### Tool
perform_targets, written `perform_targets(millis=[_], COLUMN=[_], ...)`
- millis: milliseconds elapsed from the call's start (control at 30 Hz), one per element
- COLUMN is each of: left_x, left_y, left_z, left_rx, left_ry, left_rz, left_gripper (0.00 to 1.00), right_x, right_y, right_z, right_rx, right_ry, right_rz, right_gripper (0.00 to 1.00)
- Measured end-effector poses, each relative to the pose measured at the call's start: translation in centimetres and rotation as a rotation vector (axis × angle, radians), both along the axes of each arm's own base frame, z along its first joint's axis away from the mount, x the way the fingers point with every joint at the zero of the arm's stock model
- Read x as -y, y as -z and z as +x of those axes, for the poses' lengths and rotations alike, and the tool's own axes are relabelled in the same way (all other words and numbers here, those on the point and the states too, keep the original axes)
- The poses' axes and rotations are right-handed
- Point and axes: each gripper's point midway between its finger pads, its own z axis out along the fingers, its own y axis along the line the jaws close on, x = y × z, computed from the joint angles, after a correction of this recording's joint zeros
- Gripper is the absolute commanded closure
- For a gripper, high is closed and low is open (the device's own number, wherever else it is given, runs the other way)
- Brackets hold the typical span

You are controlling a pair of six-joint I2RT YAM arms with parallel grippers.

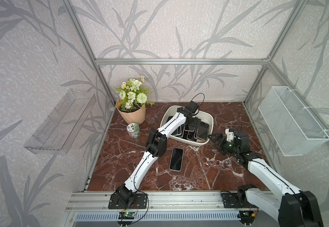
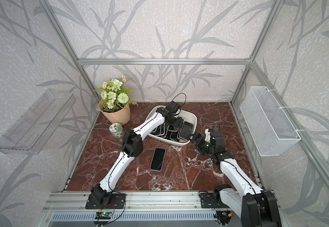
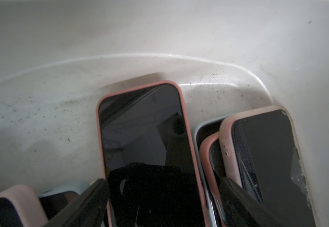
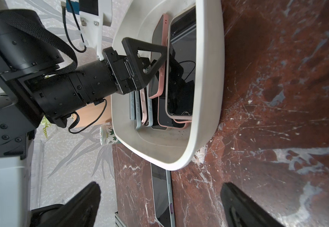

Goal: Take the phone out of the storage box
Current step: Pick up the phone from the storage box.

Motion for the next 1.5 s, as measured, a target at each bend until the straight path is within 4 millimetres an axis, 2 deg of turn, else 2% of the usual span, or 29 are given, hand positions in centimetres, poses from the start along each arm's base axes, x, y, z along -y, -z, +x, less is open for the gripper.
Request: perform_targets(millis=[467,700,867,1067,1267,1500], left_x=[-0.5,-0.4,-0.7,-0.9,-0.8,-1.1], left_y=[0.0,0.0,0.1,0.3,0.3,0.2], left_z=[0.0,-0.1,0.0,0.0,0.2,0.4], left_rx=[0.016,0.013,0.012,-0.009,-0.043,-0.058], left_ry=[-0.019,-0.027,-0.048,-0.072,-0.078,-0.082], left_rz=[0.044,0.041,0.046,0.014,-0.074,-0.094], left_gripper=[0.11,0.18,0.19,0.12,0.12,0.12], right_x=[0.1,0.1,0.1,0.1,0.0,0.0], right_y=[0.5,0.8,0.8,1.1,1.2,1.2], right_z=[-0.2,-0.4,-0.4,-0.3,-0.3,-0.3], right_rx=[-0.011,-0.015,-0.015,-0.020,-0.021,-0.019], right_ry=[0.001,0.001,0.001,0.001,0.000,-0.002], right_rz=[-0.002,-0.002,-0.003,-0.003,-0.003,-0.005], right_gripper=[0.01,0.01,0.01,0.01,0.01,0.01])
